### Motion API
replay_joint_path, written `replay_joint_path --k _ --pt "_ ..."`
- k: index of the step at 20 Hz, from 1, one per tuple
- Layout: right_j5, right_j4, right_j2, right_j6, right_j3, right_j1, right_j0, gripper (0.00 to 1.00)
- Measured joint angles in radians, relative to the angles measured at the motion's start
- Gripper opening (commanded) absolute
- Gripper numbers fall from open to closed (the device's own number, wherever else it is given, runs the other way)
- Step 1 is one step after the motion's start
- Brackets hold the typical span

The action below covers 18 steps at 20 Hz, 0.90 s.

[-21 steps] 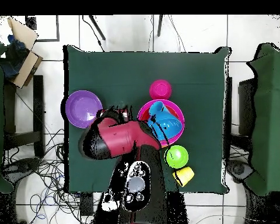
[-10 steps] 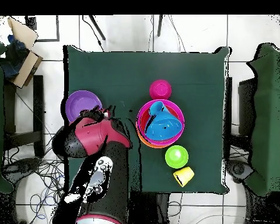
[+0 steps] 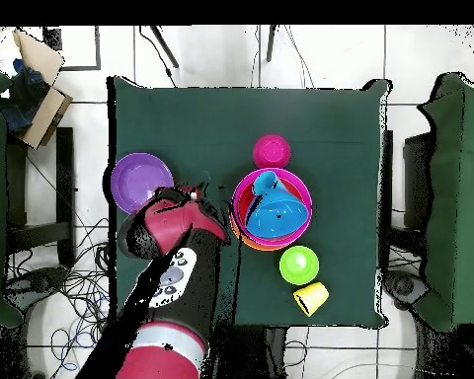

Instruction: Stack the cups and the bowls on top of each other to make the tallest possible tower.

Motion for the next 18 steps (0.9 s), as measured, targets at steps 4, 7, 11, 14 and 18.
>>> replay_joint_path --k 4,7,11,14,18 --pt "-0.055 0.001 -0.016 0.0 -0.006 0.048 -0.003 1.0" --pt "-0.065 0.001 -0.018 0.0 -0.002 0.051 -0.008 1.0" --pt "-0.065 0.001 -0.018 0.0 0.015 0.025 -0.014 1.0" --pt "-0.064 0.001 -0.015 0.0 0.049 -0.034 -0.028 1.0" --pt "-0.032 0.0 0.015 0.0 0.12 -0.167 -0.079 1.0"
